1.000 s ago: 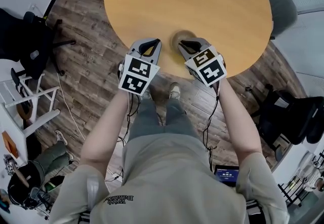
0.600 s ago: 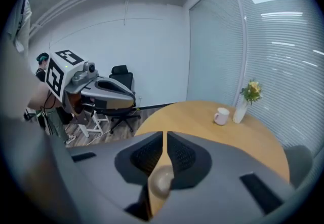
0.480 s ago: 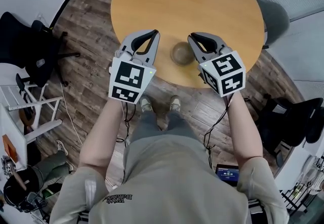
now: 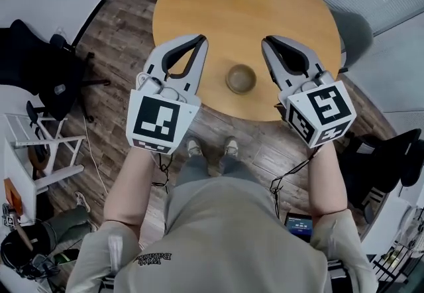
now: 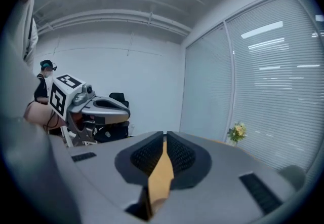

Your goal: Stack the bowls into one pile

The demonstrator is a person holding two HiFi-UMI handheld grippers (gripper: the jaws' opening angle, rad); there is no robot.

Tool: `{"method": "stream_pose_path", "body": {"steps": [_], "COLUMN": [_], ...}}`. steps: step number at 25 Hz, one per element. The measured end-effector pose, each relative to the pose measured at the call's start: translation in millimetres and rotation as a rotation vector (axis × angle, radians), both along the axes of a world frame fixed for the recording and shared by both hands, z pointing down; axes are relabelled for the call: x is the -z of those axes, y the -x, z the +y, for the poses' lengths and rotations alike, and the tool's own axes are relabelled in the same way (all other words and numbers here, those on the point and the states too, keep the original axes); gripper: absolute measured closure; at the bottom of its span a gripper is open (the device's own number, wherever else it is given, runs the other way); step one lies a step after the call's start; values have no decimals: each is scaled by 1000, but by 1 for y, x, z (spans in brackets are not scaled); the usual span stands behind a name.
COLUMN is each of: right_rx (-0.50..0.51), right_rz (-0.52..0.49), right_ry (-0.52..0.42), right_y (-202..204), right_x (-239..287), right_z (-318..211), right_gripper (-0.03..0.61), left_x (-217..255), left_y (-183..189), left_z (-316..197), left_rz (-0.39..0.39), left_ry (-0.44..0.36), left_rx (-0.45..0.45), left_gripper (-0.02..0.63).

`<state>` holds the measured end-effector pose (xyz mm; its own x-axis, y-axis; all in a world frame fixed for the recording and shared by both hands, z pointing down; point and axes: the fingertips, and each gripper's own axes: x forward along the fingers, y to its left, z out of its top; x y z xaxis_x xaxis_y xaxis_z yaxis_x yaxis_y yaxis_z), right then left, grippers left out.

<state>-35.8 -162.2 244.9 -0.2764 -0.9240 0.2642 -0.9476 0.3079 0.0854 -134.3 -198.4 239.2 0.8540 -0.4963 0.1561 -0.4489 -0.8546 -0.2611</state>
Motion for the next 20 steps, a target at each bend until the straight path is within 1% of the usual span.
{"method": "stream_pose_path", "body": {"steps": [2, 5, 8, 12, 16, 20], "right_rx": [-2, -2, 4, 12, -3, -17], "right_rz": [-4, -6, -14, -36, -42, -88], "right_ry": [-39, -93, -121, -156, -206, -253], "right_y": [3, 8, 16, 27, 32, 36], "right_x": [17, 41, 57, 76, 92, 100], "right_z": [8, 20, 34, 53, 70, 89], "right_gripper": [541, 541, 541, 541, 541, 541], "left_x": [15, 40, 61, 75, 76, 69], "left_y": [8, 16, 26, 40, 45, 48], "left_z": [5, 14, 25, 36, 48, 59], "left_rz": [15, 63, 95, 95, 72, 56], "left_ry": [-30, -46, -73, -83, -88, -80], "left_rx": [11, 26, 39, 63, 48, 40], "left_gripper": [595, 595, 595, 595, 595, 595]}}
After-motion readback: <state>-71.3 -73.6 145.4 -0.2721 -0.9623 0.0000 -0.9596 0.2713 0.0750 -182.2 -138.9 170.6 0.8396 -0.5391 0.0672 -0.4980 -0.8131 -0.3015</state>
